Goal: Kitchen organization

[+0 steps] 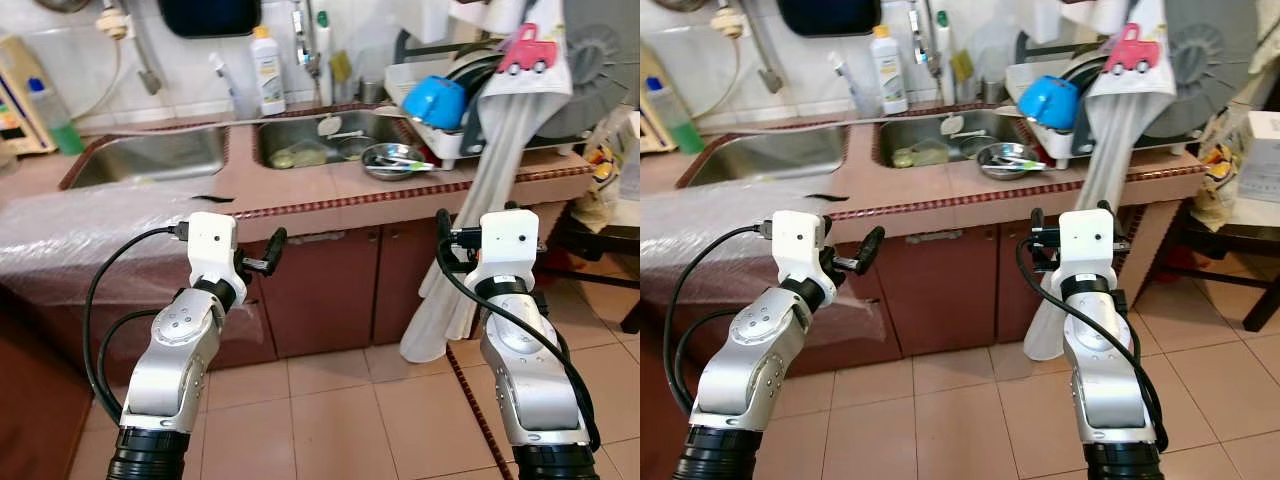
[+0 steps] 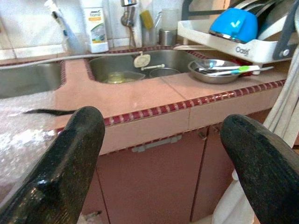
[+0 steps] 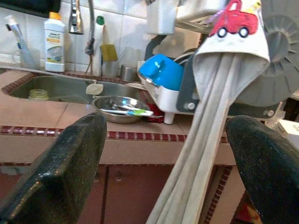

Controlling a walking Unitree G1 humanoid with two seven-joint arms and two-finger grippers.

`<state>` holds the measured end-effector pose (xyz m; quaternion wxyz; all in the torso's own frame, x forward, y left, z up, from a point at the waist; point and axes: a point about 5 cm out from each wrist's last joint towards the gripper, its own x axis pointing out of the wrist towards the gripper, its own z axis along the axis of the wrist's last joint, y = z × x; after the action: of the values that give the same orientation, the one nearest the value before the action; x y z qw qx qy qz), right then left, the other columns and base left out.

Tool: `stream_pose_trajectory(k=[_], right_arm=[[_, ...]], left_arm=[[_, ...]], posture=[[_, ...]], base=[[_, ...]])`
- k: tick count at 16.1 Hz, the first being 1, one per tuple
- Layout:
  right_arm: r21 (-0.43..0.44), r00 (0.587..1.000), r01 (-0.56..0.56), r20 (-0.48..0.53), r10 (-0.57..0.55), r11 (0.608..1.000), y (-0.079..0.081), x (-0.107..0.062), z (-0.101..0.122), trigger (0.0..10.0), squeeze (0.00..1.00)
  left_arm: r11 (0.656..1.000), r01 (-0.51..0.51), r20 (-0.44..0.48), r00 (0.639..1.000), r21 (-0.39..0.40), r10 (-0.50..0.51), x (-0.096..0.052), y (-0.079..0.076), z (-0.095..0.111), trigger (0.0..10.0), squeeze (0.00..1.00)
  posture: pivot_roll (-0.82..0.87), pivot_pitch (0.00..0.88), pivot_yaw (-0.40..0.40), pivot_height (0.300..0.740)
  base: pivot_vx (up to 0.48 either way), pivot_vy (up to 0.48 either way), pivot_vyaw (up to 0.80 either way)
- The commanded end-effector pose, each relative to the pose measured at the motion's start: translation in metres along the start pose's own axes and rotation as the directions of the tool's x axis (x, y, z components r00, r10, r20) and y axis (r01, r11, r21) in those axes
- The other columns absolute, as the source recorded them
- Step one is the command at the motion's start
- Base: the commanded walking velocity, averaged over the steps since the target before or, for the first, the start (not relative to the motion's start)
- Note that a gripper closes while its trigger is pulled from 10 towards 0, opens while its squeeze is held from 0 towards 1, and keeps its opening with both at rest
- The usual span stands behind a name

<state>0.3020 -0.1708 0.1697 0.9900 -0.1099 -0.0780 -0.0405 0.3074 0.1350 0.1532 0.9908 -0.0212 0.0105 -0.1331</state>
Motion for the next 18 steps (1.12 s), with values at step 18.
stream_pose_trajectory(k=[18], right_arm=[[0.011, 0.999, -0.022, 0.033, 0.022, 1.000, 0.004, 0.002, 0.009, 10.0, 0.00]], left_arm=[[0.995, 0.093, 0.011, 0.996, -0.019, -0.093, -0.003, -0.010, 0.000, 10.0, 0.00]], posture=[[0.03, 0.000, 0.081, 0.740]], base=[[0.246, 0.000, -0.03]])
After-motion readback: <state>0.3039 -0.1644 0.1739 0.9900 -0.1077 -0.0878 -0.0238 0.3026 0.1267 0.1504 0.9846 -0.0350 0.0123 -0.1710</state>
